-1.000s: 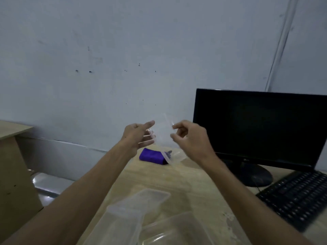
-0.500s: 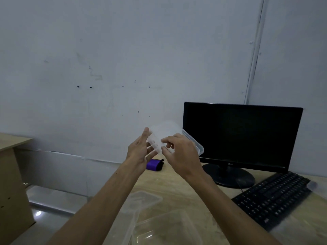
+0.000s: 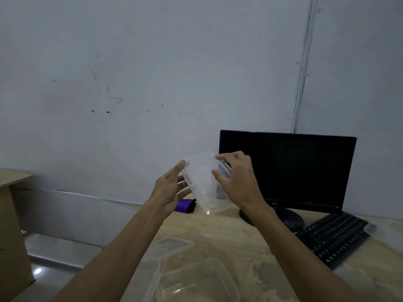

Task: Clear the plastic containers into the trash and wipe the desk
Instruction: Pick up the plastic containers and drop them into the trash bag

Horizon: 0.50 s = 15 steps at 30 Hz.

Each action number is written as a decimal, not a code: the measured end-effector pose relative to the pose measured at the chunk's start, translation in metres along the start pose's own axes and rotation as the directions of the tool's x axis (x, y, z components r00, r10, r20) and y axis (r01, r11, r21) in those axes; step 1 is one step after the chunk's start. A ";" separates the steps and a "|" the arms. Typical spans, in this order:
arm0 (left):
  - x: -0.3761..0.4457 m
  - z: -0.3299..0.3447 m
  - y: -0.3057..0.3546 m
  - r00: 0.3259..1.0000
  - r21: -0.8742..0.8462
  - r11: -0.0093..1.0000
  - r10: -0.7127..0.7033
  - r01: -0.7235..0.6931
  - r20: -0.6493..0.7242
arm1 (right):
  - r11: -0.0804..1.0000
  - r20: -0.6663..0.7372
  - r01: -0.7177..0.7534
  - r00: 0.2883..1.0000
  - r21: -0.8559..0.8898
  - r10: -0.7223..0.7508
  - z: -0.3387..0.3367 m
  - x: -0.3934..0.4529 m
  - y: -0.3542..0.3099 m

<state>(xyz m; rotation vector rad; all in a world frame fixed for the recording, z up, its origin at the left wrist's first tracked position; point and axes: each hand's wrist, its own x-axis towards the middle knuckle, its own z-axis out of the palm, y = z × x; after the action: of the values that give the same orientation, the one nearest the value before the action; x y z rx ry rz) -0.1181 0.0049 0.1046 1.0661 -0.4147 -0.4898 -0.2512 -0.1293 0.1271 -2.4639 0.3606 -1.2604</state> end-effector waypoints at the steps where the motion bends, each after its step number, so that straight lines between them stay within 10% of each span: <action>1: -0.001 0.001 0.000 1.000 0.004 1.000 0.000 0.000 0.019 | 0.998 -0.004 -0.039 0.999 -0.044 0.039 -0.003 0.002 0.004; 6: 0.000 0.007 -0.003 0.999 0.028 1.000 0.002 -0.003 0.047 | 0.887 0.291 -0.360 0.916 0.288 0.277 -0.008 0.000 0.012; 15: 0.000 0.019 -0.014 0.996 -0.106 0.992 -0.079 0.075 -0.041 | 0.682 0.324 -0.457 0.889 0.571 0.324 0.008 -0.020 0.015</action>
<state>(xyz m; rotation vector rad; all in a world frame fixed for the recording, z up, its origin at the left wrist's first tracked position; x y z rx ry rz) -0.1304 -0.0144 0.1005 0.9925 -0.3052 -0.5489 -0.2570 -0.1338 0.1016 -1.7695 0.3195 -0.7669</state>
